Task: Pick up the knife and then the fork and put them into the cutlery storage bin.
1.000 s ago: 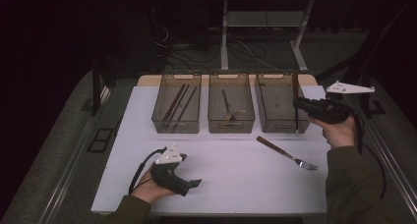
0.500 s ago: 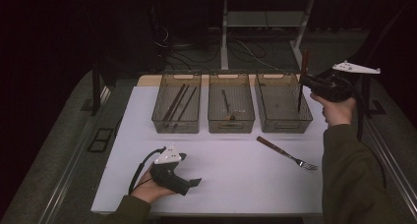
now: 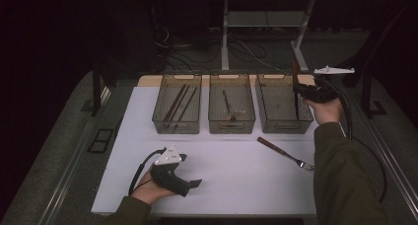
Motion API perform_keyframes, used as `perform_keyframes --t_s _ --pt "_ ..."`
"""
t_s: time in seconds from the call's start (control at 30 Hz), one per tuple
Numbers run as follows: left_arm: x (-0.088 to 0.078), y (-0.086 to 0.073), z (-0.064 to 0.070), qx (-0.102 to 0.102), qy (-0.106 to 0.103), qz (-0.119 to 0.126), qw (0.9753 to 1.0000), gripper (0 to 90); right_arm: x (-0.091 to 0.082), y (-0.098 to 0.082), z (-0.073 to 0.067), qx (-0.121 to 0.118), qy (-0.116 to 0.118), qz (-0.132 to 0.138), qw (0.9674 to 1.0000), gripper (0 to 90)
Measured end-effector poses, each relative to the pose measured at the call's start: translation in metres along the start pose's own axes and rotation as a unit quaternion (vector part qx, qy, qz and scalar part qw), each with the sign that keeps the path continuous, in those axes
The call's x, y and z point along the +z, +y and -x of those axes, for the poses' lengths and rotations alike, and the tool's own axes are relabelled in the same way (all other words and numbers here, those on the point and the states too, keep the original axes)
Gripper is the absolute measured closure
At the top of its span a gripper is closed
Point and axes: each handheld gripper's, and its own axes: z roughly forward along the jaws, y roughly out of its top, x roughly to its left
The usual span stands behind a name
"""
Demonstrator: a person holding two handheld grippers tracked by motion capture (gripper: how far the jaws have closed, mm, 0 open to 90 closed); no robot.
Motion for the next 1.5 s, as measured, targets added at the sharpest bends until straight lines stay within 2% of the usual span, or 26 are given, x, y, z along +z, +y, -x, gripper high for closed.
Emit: perform_keyframes --t_s 0.27,0.4,0.47,0.5,0.57,0.6,0.7,0.8,0.93,1.13,1.27,1.37,1.5 --pt "0.000 0.000 0.000 0.000 -0.001 0.000 1.0000 0.0 0.006 -0.011 0.003 -0.003 -0.010 -0.034 0.9994 76.3" --pt "0.000 0.000 0.000 0.000 -0.001 0.000 1.0000 0.0 0.011 -0.018 0.006 -0.006 -0.015 -0.065 0.9978 76.0" --pt "0.000 0.000 0.000 -0.001 -0.001 0.000 1.0000 0.0 0.012 -0.021 0.007 -0.007 -0.016 -0.080 0.9967 74.9" --pt "0.000 0.000 0.000 -0.001 -0.001 0.000 1.0000 0.0 0.012 -0.021 0.008 -0.006 -0.014 -0.081 0.9966 71.2" --pt "0.000 0.000 0.000 -0.001 -0.001 -0.001 1.0000 0.0 0.011 -0.021 0.008 0.001 -0.007 -0.077 0.9970 61.1" --pt "0.000 0.000 0.000 0.000 0.000 -0.001 1.0000 0.0 0.010 -0.020 0.008 -0.001 -0.013 -0.074 0.9972 57.5" --pt "-0.001 0.000 0.000 0.000 0.000 0.000 1.0000 0.0 0.006 -0.017 0.006 0.004 -0.012 -0.061 0.9980 50.4" --pt "-0.001 0.000 0.000 -0.001 0.002 0.002 1.0000 0.0 0.000 -0.016 0.004 0.010 0.001 -0.049 0.9987 46.1" --pt "-0.002 0.000 0.000 0.014 0.016 -0.005 0.9998 0.0 -0.009 -0.014 0.001 0.007 0.023 -0.030 0.9993 43.6" --pt "-0.005 -0.001 -0.002 0.017 0.013 0.000 0.9998 0.0 -0.027 -0.016 -0.008 0.006 0.048 -0.007 0.9988 42.9" --pt "-0.007 -0.004 -0.003 0.018 0.011 0.000 0.9998 0.0 -0.039 -0.021 -0.018 -0.011 0.064 -0.011 0.9978 41.8" --pt "-0.009 -0.006 -0.004 0.023 0.018 0.003 0.9996 0.0 -0.048 -0.026 -0.027 -0.030 0.075 -0.018 0.9966 40.9" --pt "-0.009 -0.005 -0.004 0.019 0.017 0.010 0.9996 0.0 -0.058 -0.036 -0.036 -0.042 0.086 -0.021 0.9952 39.7"
